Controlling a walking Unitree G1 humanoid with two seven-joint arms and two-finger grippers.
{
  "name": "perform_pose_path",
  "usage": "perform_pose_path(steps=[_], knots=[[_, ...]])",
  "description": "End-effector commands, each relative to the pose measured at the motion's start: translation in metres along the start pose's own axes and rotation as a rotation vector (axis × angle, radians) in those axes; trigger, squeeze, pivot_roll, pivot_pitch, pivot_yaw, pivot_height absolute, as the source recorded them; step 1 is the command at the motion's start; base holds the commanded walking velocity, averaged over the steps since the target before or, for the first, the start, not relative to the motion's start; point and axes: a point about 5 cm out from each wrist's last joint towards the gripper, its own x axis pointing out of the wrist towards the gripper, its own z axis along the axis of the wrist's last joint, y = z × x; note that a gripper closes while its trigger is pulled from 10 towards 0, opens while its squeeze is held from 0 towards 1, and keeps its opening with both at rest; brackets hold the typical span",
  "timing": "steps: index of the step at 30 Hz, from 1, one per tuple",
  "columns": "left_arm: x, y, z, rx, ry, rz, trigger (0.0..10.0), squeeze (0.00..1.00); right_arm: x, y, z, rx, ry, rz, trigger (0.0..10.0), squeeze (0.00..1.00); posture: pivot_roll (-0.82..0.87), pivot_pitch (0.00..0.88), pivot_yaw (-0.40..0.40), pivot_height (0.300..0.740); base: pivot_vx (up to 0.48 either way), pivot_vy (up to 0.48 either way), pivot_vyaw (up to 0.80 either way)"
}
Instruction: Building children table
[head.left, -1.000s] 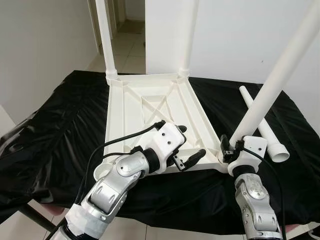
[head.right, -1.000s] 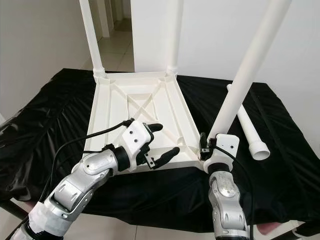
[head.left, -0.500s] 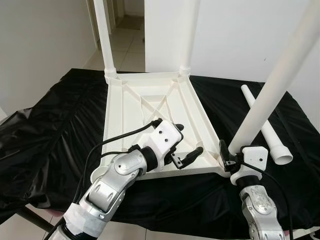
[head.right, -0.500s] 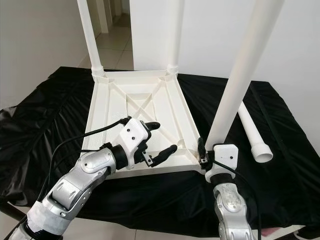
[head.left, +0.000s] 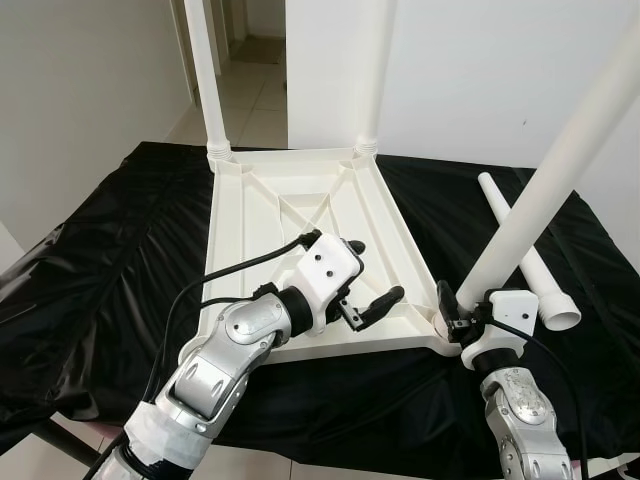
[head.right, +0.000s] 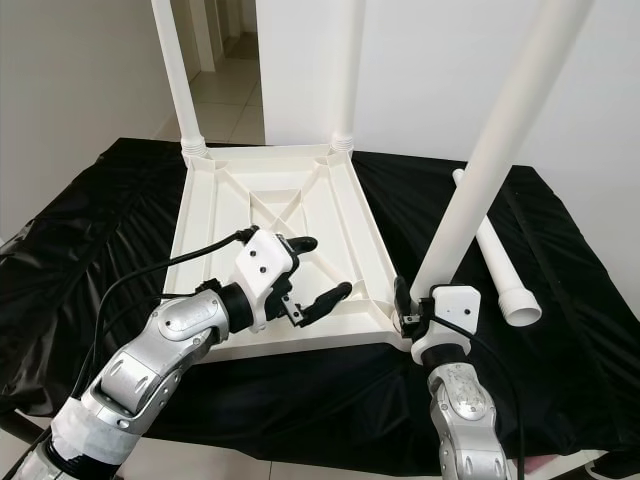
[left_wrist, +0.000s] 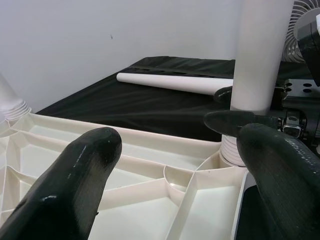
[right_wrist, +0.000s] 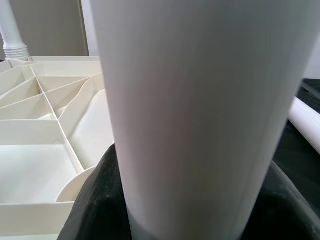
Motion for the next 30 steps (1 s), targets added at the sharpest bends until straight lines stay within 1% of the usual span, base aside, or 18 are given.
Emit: perform_pose_path(steps=[1,12,18,27,29,30], knots=[[-0.001,-0.001,0.003,0.003,-0.004,-0.052,10.0,0.00,-0.011,-0.001,-0.038,0.045,0.219,-0.007,10.0,0.00,-0.01,0.070,0.032,0.740,0.000,0.000,0.00],[-0.003,0.001,0.005,0.006,-0.001,-0.042,10.0,0.00,-0.008,-0.005,-0.042,0.058,0.272,0.000,10.0,0.00,0.00,0.077,0.026,0.740,0.000,0.000,0.00],[-0.004,0.000,0.005,0.005,0.000,-0.040,10.0,0.00,-0.008,-0.006,-0.044,0.060,0.303,0.029,10.0,0.00,0.00,0.082,0.026,0.740,0.000,0.000,0.00],[-0.005,-0.001,0.005,0.003,0.001,-0.042,10.0,0.00,-0.007,-0.011,-0.043,0.121,0.327,0.027,10.0,0.00,0.00,0.085,0.026,0.740,0.000,0.000,0.00],[-0.005,-0.001,0.005,0.002,0.001,-0.043,10.0,0.00,-0.006,-0.013,-0.043,0.152,0.333,0.022,10.0,0.00,0.00,0.086,0.026,0.740,0.000,0.000,0.00],[-0.005,-0.002,0.005,0.001,0.001,-0.043,10.0,0.00,-0.006,-0.013,-0.042,0.149,0.334,0.023,10.0,0.00,0.00,0.087,0.026,0.740,0.000,0.000,0.00]])
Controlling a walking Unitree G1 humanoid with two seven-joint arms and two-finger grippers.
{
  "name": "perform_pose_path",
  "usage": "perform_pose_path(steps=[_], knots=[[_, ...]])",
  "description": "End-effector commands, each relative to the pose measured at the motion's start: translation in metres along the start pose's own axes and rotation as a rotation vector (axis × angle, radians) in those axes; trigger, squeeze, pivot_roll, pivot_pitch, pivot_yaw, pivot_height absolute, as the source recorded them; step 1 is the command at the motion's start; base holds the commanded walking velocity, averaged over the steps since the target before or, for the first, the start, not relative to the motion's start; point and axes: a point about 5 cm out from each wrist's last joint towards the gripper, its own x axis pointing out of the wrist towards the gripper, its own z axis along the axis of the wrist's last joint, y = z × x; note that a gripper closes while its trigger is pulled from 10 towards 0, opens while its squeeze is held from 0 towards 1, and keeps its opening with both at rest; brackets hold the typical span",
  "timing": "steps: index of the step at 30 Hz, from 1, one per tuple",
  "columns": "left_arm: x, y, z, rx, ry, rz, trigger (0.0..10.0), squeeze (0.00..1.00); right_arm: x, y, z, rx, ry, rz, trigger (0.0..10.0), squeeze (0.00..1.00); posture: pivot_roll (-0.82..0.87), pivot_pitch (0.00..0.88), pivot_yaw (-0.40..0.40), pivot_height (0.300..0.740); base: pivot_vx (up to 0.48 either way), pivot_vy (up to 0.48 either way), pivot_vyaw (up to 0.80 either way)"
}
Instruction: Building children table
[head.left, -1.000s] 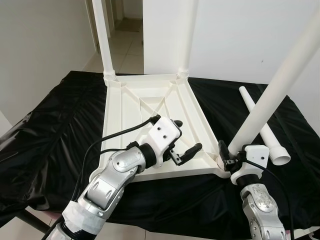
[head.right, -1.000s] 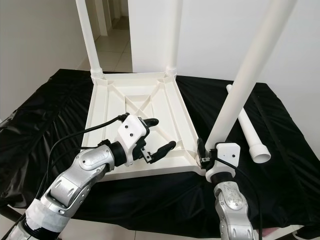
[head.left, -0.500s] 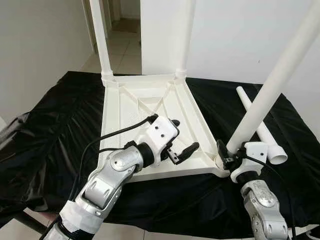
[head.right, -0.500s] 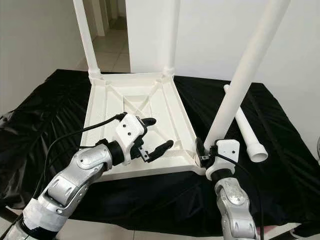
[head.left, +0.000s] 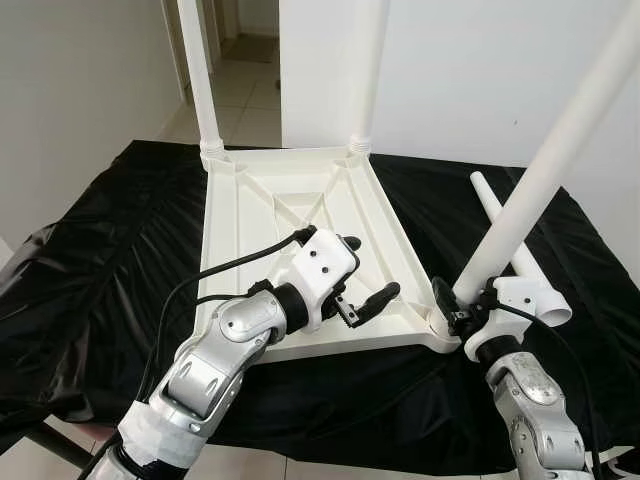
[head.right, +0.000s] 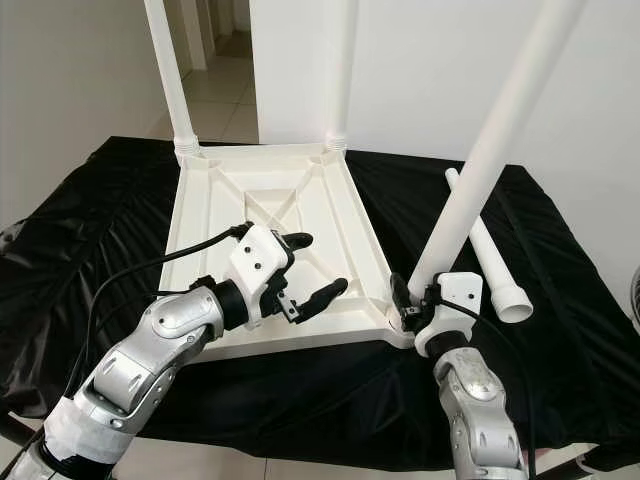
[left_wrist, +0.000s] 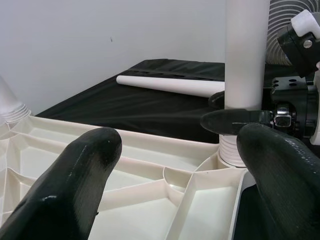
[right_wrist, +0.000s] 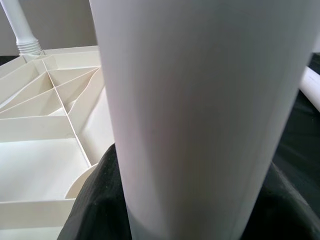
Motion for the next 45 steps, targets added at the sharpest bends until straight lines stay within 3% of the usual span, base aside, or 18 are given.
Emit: perform_pose_path(steps=[1,10,15,18,23,31,38,42,45], knots=[[-0.002,-0.005,0.001,-0.010,-0.004,-0.053,10.0,0.00,-0.012,-0.005,-0.044,0.064,0.243,-0.035,10.0,0.00,0.00,0.087,0.026,0.740,0.000,0.000,0.00],[-0.001,-0.006,0.002,-0.013,-0.005,-0.057,10.0,0.00,-0.006,-0.009,-0.043,0.133,0.259,-0.052,10.0,0.00,0.00,0.083,0.025,0.740,0.000,0.000,0.00],[-0.001,-0.007,0.002,-0.013,-0.007,-0.056,10.0,0.00,-0.007,-0.009,-0.039,0.082,0.213,-0.041,10.0,0.00,0.00,0.077,0.016,0.740,0.000,0.000,0.00],[-0.001,-0.006,0.002,-0.017,-0.010,-0.048,10.0,0.00,-0.015,-0.003,-0.037,0.061,0.129,-0.007,10.0,0.00,0.00,0.075,0.011,0.740,0.000,0.000,0.00],[-0.001,-0.006,0.003,-0.019,-0.013,-0.042,10.0,0.00,-0.023,0.006,-0.032,-0.053,0.036,0.048,10.0,0.00,0.00,0.076,0.013,0.740,0.000,0.000,0.00],[-0.001,-0.004,0.004,-0.017,-0.015,-0.041,10.0,0.00,-0.025,0.003,-0.031,-0.144,0.023,0.067,10.0,0.00,-0.01,0.087,0.019,0.740,0.000,0.000,0.00],[-0.001,-0.004,0.005,-0.018,-0.016,-0.039,10.0,0.00,-0.034,0.000,-0.038,-0.109,0.020,0.062,10.0,0.00,-0.01,0.094,0.015,0.740,0.000,0.000,0.00],[-0.002,-0.004,0.005,-0.022,-0.015,-0.036,10.0,0.00,-0.037,0.004,-0.040,-0.176,0.023,0.095,10.0,0.00,-0.01,0.097,0.017,0.740,0.000,0.000,0.00],[-0.002,-0.003,0.004,-0.023,-0.014,-0.038,10.0,0.00,-0.035,0.003,-0.038,-0.171,0.027,0.097,10.0,0.00,-0.01,0.098,0.019,0.740,0.000,0.000,0.00]])
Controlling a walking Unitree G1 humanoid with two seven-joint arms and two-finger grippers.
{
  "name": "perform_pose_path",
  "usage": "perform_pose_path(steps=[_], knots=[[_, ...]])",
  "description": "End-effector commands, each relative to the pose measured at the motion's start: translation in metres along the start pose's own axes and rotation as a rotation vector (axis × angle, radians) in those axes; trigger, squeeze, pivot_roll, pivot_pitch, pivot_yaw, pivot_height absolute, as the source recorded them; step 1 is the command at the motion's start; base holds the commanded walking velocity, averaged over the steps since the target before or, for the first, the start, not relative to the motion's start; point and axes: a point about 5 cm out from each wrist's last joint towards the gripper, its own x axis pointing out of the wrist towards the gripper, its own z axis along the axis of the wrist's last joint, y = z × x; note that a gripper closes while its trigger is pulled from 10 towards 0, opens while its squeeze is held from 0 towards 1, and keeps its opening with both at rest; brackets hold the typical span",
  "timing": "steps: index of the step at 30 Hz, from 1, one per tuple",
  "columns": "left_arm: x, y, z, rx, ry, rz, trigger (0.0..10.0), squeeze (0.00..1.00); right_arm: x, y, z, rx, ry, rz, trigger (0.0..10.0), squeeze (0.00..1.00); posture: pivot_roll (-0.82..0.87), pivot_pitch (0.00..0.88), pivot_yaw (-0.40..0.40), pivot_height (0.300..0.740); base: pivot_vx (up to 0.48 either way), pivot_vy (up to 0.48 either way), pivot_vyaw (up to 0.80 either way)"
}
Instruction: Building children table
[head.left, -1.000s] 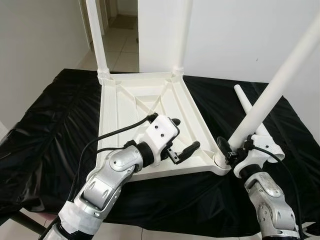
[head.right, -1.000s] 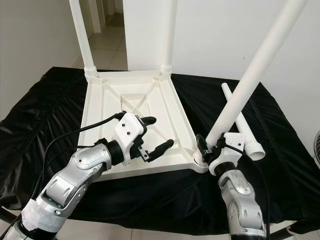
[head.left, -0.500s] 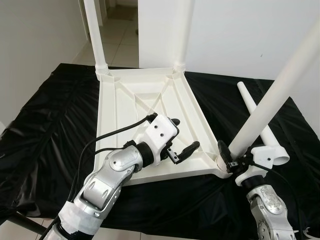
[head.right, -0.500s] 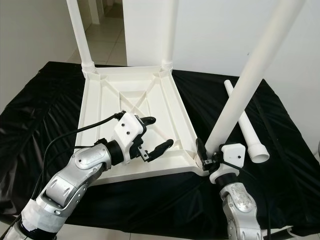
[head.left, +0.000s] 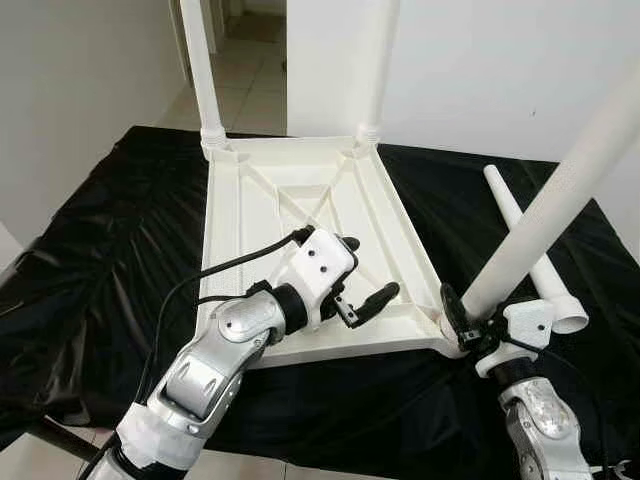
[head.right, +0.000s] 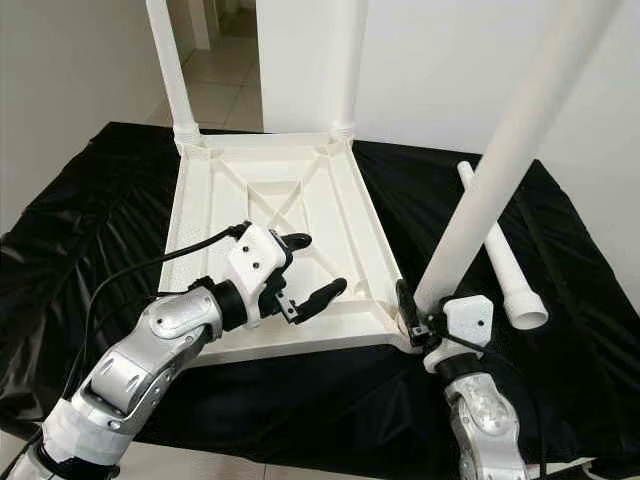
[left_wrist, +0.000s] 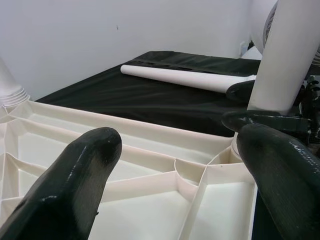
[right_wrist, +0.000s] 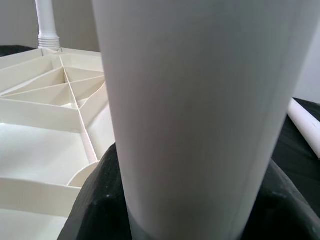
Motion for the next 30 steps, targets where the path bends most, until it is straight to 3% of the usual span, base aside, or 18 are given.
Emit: perform_pose_path(steps=[1,7,13,21,22,24,25,30], knots=[[0.000,-0.002,0.003,0.000,-0.006,-0.042,10.0,0.00,-0.011,0.004,-0.031,0.037,0.196,0.017,10.0,0.00,-0.01,0.098,0.022,0.740,0.000,0.000,0.00],[0.000,-0.001,0.003,0.003,-0.006,-0.046,10.0,0.00,-0.002,-0.001,-0.031,-0.056,0.267,0.057,10.0,0.00,-0.01,0.097,0.022,0.740,0.000,0.000,0.00],[0.000,-0.001,0.004,0.004,-0.007,-0.042,10.0,0.00,0.000,0.000,-0.033,-0.002,0.320,0.103,10.0,0.00,-0.01,0.096,0.018,0.740,0.000,0.000,0.00],[0.000,0.000,0.005,0.005,-0.008,-0.037,10.0,0.00,-0.001,-0.003,-0.033,0.094,0.335,0.083,10.0,0.00,-0.01,0.096,0.014,0.740,0.000,0.000,0.00],[0.000,0.000,0.005,0.006,-0.009,-0.036,10.0,0.00,-0.004,-0.003,-0.032,0.167,0.318,0.050,10.0,0.00,-0.01,0.096,0.014,0.740,0.000,0.000,0.00],[0.000,0.000,0.005,0.006,-0.009,-0.036,10.0,0.00,-0.004,-0.003,-0.032,0.186,0.314,0.042,10.0,0.00,-0.01,0.096,0.014,0.740,0.000,0.000,0.00],[0.000,0.001,0.005,0.006,-0.009,-0.037,10.0,0.00,-0.007,-0.001,-0.033,0.250,0.317,0.027,10.0,0.00,-0.01,0.094,0.014,0.740,0.000,0.000,0.00],[0.000,0.001,0.004,0.006,-0.010,-0.039,10.0,0.00,-0.010,0.003,-0.034,0.303,0.311,0.022,10.0,0.00,-0.01,0.090,0.016,0.740,0.000,0.000,0.00]])
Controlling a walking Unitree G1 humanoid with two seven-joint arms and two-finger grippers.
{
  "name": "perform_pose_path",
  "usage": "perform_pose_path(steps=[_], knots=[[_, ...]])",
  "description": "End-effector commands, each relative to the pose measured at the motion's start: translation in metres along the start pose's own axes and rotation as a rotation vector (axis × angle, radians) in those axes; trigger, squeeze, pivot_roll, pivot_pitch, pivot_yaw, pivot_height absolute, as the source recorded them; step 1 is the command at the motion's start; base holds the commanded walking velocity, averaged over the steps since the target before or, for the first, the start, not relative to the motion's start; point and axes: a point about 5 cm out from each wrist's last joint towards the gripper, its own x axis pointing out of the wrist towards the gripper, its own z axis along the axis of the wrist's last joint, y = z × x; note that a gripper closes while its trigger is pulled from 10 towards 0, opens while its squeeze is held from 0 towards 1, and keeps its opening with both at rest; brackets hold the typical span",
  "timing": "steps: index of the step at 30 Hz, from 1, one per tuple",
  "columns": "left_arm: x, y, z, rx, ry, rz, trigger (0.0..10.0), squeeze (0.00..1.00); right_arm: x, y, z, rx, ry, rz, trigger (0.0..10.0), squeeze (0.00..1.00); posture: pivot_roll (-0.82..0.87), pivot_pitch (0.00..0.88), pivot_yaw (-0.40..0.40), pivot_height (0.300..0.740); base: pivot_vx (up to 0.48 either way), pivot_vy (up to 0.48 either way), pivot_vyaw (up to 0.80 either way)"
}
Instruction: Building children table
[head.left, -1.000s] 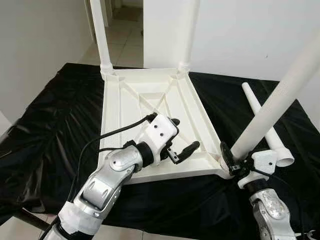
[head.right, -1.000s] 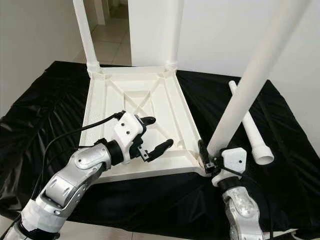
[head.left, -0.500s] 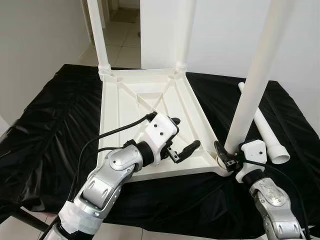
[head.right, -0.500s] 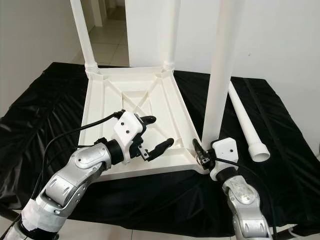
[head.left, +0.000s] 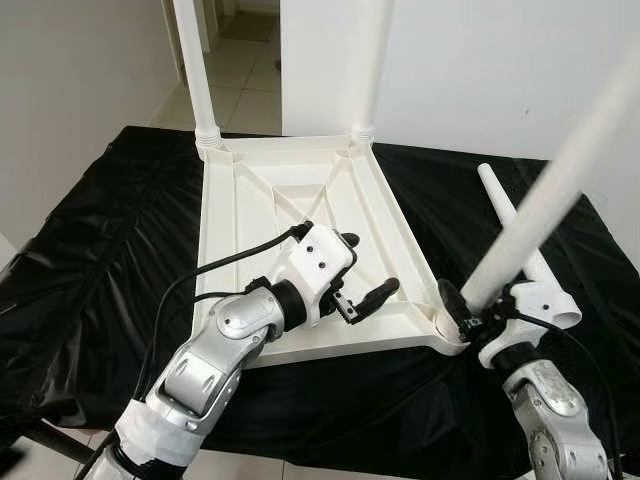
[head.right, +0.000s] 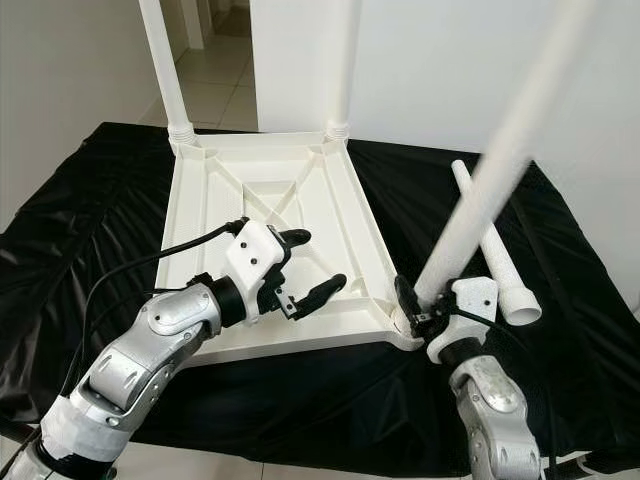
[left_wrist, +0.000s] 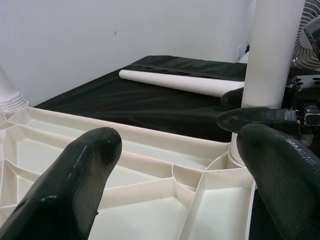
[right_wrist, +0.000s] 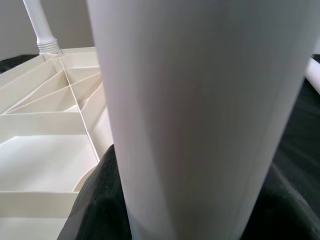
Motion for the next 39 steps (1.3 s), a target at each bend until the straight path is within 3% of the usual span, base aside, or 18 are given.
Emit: perform_pose_path(steps=[1,4,10,15,25,39], knots=[[0.000,-0.002,0.002,0.002,-0.003,-0.041,10.0,0.00,-0.015,0.007,-0.042,0.119,0.206,-0.008,10.0,0.00,-0.02,0.089,0.018,0.740,0.000,0.000,0.00],[0.001,-0.003,0.002,0.002,-0.007,-0.048,10.0,0.00,-0.018,0.009,-0.048,0.153,0.215,-0.035,10.0,0.00,-0.02,0.087,0.018,0.740,0.000,0.000,0.00],[0.002,-0.004,0.002,0.001,-0.008,-0.049,10.0,0.00,-0.020,0.009,-0.046,0.005,0.161,-0.045,10.0,0.00,-0.02,0.085,0.016,0.740,0.000,0.000,0.00],[0.001,-0.004,0.003,0.001,-0.010,-0.046,10.0,0.00,-0.023,0.009,-0.046,0.015,0.134,-0.084,10.0,0.00,-0.02,0.084,0.014,0.740,0.000,0.000,0.00],[0.002,-0.005,0.002,0.002,-0.012,-0.053,10.0,0.00,-0.010,0.009,-0.051,-0.042,0.258,-0.089,10.0,0.00,-0.02,0.075,0.016,0.740,0.000,0.000,0.00],[0.002,-0.005,0.002,-0.002,-0.010,-0.047,10.0,0.00,0.001,0.010,-0.041,-0.073,0.239,-0.061,10.0,0.00,-0.02,0.083,0.016,0.740,0.000,0.000,0.00]])
